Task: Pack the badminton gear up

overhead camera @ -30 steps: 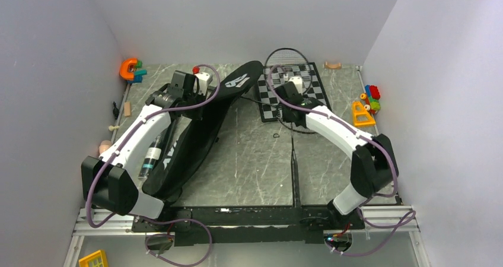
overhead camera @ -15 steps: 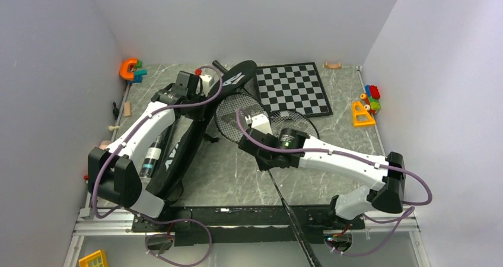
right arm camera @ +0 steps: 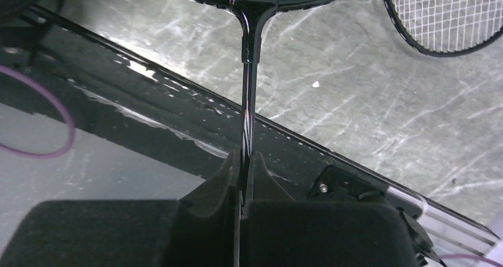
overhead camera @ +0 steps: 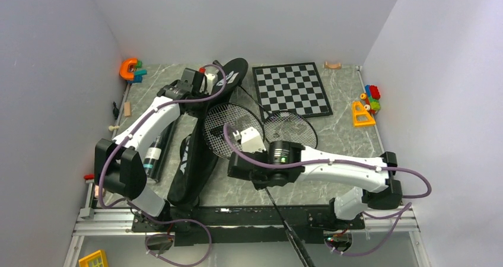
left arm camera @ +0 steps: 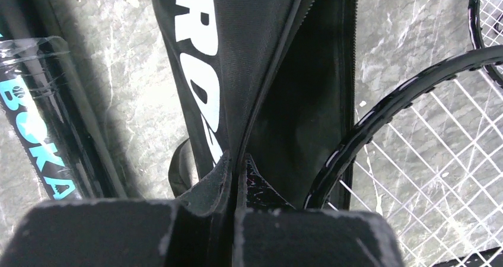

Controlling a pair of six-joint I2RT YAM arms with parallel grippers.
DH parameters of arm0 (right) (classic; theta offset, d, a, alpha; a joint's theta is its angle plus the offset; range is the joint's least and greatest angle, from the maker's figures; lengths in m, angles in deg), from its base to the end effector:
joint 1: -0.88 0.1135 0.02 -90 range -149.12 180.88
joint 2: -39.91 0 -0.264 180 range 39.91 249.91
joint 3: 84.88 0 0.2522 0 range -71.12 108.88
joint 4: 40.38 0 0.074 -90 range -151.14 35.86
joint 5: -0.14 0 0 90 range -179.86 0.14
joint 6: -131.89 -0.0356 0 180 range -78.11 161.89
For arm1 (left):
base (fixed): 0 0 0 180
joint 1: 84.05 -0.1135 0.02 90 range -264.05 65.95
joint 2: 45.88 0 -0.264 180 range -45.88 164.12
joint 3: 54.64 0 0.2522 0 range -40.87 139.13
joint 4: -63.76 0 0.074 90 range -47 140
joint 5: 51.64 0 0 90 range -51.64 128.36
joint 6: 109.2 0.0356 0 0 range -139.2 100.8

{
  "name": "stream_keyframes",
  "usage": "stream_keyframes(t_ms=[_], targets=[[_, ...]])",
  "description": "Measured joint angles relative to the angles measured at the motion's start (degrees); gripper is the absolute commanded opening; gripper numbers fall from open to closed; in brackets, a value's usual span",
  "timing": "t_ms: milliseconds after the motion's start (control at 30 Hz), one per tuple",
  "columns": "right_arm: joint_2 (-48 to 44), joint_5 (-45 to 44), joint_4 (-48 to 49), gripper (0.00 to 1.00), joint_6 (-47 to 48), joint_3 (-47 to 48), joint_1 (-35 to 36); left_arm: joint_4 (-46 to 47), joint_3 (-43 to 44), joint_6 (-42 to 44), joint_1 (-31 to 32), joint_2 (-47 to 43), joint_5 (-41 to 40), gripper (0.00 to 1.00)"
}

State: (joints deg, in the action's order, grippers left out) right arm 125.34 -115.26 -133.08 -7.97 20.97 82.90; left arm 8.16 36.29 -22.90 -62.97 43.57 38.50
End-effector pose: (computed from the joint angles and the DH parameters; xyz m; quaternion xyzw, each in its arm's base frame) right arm 0.0523 0.2629 0.3635 -0.2344 0.9356 0.0486 0.2596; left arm 0.3114 -0.1201 0.2952 0.1441 0.9404 -0.0672 0.3006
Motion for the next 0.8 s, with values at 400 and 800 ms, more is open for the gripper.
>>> stream_keyframes(t_ms=[400,800], targets=[[6.27,0.57,-0.48,0.0,2.21,-4.02,0.04,-0.98,0.76,-0.04,0.76,0.33,-0.09,0.0],[18.12,-1.09,1.14,0.0,8.17,-0.17,-0.66,-2.47,4.22,-0.15,2.1,0.72,0.28,0.0]])
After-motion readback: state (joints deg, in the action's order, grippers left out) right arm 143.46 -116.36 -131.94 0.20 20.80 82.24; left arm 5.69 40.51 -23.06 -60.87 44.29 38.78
